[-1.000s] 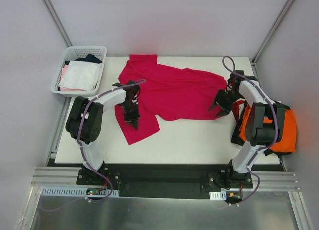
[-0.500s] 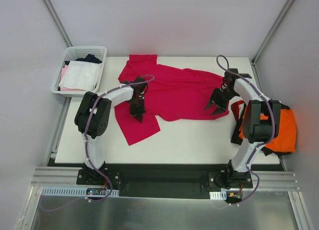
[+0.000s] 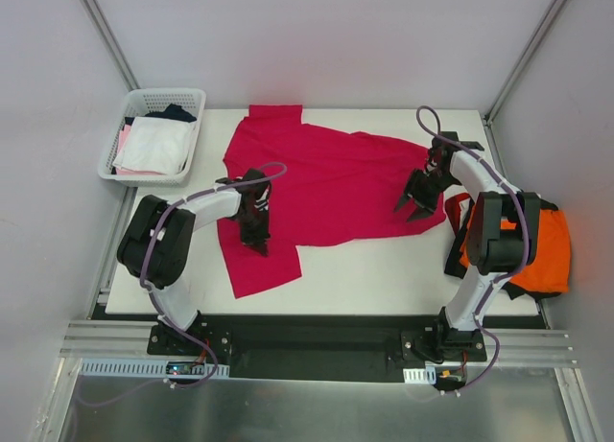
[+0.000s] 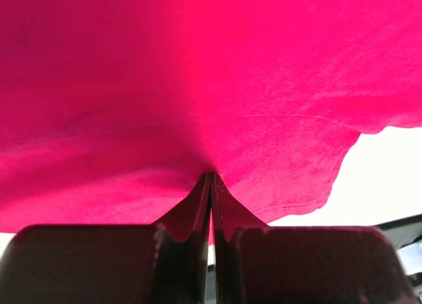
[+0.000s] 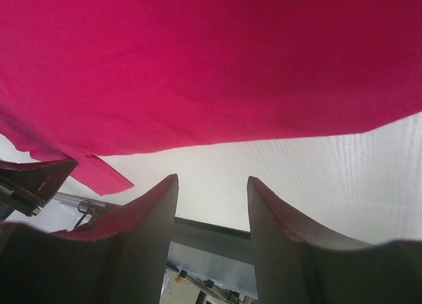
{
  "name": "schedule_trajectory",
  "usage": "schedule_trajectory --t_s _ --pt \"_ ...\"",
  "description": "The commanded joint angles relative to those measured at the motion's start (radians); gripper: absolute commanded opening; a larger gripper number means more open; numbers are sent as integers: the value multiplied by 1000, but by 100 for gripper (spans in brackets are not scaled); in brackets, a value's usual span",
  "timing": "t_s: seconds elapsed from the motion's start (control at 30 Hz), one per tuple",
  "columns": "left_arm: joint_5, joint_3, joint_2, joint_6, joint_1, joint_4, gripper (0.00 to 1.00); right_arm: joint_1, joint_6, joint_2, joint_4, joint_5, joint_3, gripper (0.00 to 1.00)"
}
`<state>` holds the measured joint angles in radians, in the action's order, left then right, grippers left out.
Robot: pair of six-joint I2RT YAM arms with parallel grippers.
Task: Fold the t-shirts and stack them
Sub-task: Flatten the tshirt out
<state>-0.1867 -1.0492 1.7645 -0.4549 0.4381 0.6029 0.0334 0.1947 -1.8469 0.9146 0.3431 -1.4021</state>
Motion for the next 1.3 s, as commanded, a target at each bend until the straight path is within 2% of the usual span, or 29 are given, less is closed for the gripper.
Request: schedule_trajectory --t_s 0.0,0.2,0.33,0.43,0.67,0.93,1.13,1.27 --pt "42 123 -13 45 7 90 0 11 12 6 4 -18 9 49" --pt "69 130 -33 56 5 110 0 2 -5 29 10 -107 21 50" --pt "70 91 -46 50 7 135 0 -52 9 77 15 -190 48 56" --pt "79 23 -72 42 7 172 0 -104 3 115 23 -236 54 62" --pt "109 -181 -71 56 7 254 2 -184 -38 141 67 -320 32 62" --pt "89 -251 -66 47 7 276 3 -211 -44 129 24 -328 97 61" --pt "-3 -314 -106 15 7 281 4 -262 -32 91 -77 -222 150 59" --pt "12 -315 -135 27 7 290 4 -268 -8 63 -146 -139 181 58"
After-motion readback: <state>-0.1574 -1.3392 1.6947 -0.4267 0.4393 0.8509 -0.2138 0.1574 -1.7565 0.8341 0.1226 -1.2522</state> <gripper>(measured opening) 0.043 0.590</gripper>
